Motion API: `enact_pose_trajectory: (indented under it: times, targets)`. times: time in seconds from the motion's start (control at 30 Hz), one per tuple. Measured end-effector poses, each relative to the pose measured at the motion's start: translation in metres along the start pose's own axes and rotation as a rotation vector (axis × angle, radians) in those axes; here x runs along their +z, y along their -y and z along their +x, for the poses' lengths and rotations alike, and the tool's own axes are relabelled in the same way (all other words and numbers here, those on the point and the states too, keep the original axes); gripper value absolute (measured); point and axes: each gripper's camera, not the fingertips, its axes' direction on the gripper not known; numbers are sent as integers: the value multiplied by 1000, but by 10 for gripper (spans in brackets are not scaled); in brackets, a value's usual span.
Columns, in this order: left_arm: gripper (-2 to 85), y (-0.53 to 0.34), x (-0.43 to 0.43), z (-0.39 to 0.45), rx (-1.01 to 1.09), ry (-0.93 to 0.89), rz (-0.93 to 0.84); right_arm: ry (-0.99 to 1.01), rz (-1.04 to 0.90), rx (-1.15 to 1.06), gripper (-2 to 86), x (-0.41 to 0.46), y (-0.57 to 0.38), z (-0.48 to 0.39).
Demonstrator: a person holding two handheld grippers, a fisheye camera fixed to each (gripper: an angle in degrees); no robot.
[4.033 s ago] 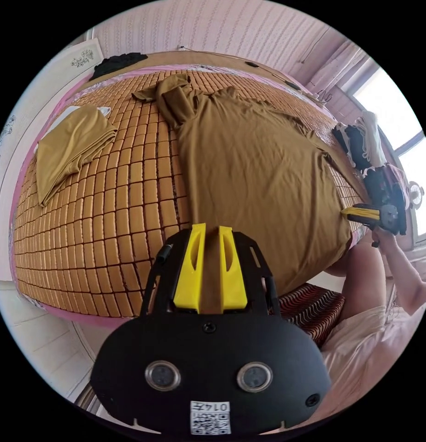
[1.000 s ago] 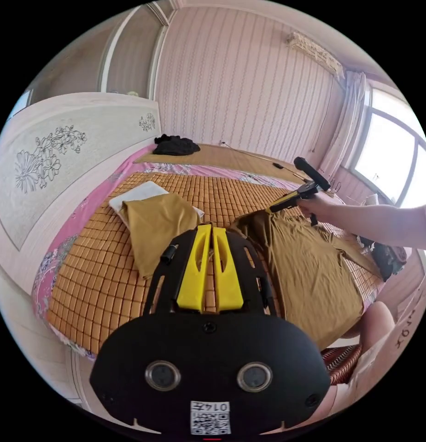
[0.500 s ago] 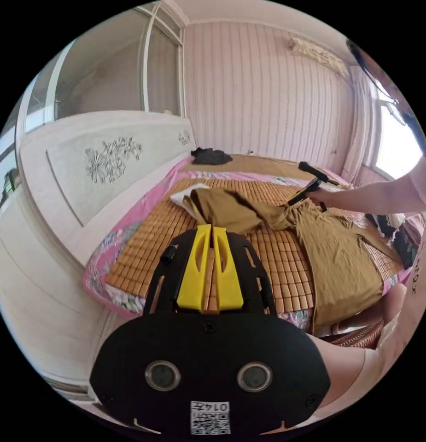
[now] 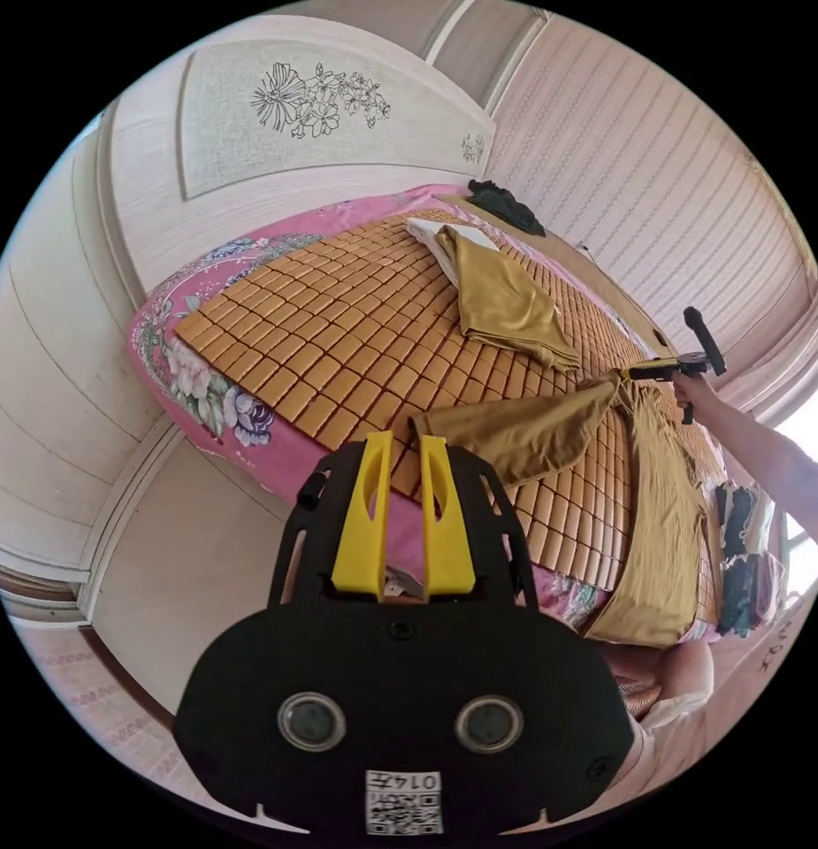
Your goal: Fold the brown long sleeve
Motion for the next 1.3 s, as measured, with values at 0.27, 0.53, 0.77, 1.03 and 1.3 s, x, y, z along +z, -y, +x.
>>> enact_pose_trajectory:
  times: [0.27,0.53,0.77,1.03,1.3]
  targets:
    - [-10,2,-37,30,282,133,93,51,92,33,-2,-11,2,16]
    - [-10,28,-107,-10,156,12,369,68,135,16,-2,-4,5,15]
    - [-10,0,-192,19,213,-99,456,144,204,-45,-2,-19,-12,14]
    - [-10,20,-207,19,238,-32,378,133,143,-52,-2,-2,9,8]
    - [-5,71,-56,-64,81,64,27,66,57,-27,-4,23,33,-9]
